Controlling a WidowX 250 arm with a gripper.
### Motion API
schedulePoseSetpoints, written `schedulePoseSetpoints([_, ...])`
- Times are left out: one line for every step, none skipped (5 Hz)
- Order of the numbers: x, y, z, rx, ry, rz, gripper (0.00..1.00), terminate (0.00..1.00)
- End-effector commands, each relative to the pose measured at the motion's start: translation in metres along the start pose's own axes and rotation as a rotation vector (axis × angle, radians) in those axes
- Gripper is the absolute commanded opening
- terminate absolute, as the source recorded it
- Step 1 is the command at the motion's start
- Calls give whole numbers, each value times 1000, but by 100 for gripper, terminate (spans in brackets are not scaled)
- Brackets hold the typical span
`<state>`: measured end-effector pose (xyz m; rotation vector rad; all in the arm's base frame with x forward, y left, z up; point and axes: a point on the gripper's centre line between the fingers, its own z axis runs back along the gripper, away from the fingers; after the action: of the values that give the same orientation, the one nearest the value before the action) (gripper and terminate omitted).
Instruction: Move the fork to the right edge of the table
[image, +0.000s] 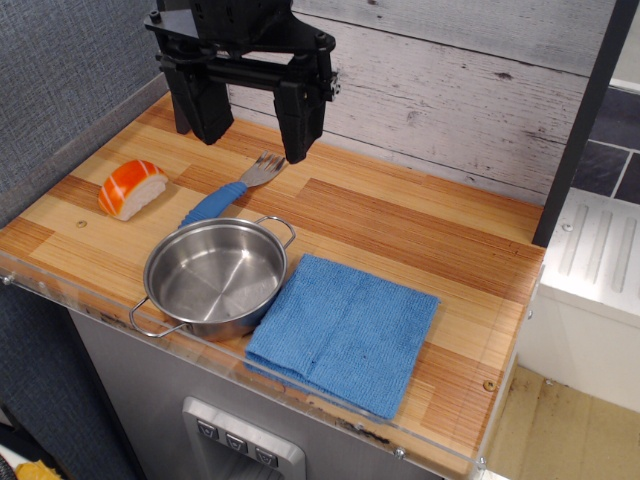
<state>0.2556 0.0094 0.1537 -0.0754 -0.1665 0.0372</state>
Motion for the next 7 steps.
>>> schedulePoseSetpoints([0, 0, 0, 0, 0, 0, 100, 0])
schedulePoseSetpoints([9, 40, -25, 19, -22, 33, 100, 0])
schedulePoseSetpoints([17, 69, -50, 72, 24, 64, 100, 0])
schedulePoseSetpoints([31, 92, -64, 78, 22, 92, 100, 0])
schedulePoseSetpoints([43, 99, -80, 88, 37, 108, 100, 0])
schedulePoseSetpoints([53, 100, -93, 106, 44, 115, 100, 0])
schedulePoseSetpoints([60, 97, -106, 134, 15, 130, 100, 0])
